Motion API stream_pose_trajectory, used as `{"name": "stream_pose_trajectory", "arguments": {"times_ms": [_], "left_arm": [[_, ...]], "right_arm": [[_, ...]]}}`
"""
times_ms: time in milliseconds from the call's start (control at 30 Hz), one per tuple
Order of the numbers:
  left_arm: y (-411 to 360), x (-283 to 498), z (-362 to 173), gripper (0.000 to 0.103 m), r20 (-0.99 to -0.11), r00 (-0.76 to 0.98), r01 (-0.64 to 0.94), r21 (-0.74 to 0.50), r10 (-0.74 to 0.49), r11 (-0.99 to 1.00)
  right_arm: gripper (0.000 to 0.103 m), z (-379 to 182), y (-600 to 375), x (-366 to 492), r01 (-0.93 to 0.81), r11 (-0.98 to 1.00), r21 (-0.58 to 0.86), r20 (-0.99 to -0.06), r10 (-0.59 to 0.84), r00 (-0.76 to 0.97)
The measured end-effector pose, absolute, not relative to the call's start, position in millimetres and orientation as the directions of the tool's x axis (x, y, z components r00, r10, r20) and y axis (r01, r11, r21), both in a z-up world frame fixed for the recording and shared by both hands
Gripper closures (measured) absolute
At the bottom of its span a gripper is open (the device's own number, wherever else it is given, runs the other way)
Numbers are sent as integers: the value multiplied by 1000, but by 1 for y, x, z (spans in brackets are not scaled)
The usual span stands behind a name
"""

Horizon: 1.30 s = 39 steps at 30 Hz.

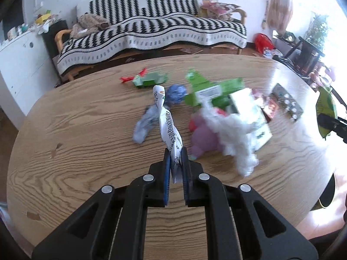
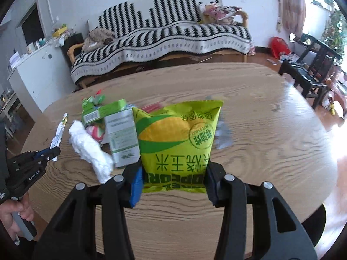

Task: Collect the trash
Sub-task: 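Carry the popcorn bag and white wrapper to the bin and open both tools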

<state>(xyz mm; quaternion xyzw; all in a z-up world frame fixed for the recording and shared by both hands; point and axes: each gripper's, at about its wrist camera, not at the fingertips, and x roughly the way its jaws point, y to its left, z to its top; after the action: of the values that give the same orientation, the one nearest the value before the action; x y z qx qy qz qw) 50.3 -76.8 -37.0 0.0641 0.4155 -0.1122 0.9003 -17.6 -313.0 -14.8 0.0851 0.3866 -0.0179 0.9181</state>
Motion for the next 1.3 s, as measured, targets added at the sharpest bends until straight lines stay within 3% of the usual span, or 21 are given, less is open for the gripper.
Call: {"name": "stream_pose_trajectory", "arguments": {"times_ms": [400, 600, 767, 967, 1300], "left_arm": [[-198, 6, -13, 94, -707, 624, 456, -17, -333, 890], [-328, -59, -26, 94, -720, 499, 660, -46, -483, 750], [-435, -118, -61, 94, -754, 323, 774, -138, -572, 618], [-524, -164, -109, 94, -800, 163, 839, -195, -578, 507], [-569, -171, -172, 94, -849, 47, 831, -259, -527, 492]], "right_arm": [[56, -7, -505, -145, 452, 878, 158, -685, -232, 690], [56, -24, -589, -219, 629, 754, 188, -719, -331, 611], [56, -57, -641, -265, 720, 662, 208, -777, -335, 533], [56, -106, -689, -299, 787, 583, 200, -860, -280, 426], [56, -144, -712, -294, 805, 564, 183, -926, -177, 335]]}}
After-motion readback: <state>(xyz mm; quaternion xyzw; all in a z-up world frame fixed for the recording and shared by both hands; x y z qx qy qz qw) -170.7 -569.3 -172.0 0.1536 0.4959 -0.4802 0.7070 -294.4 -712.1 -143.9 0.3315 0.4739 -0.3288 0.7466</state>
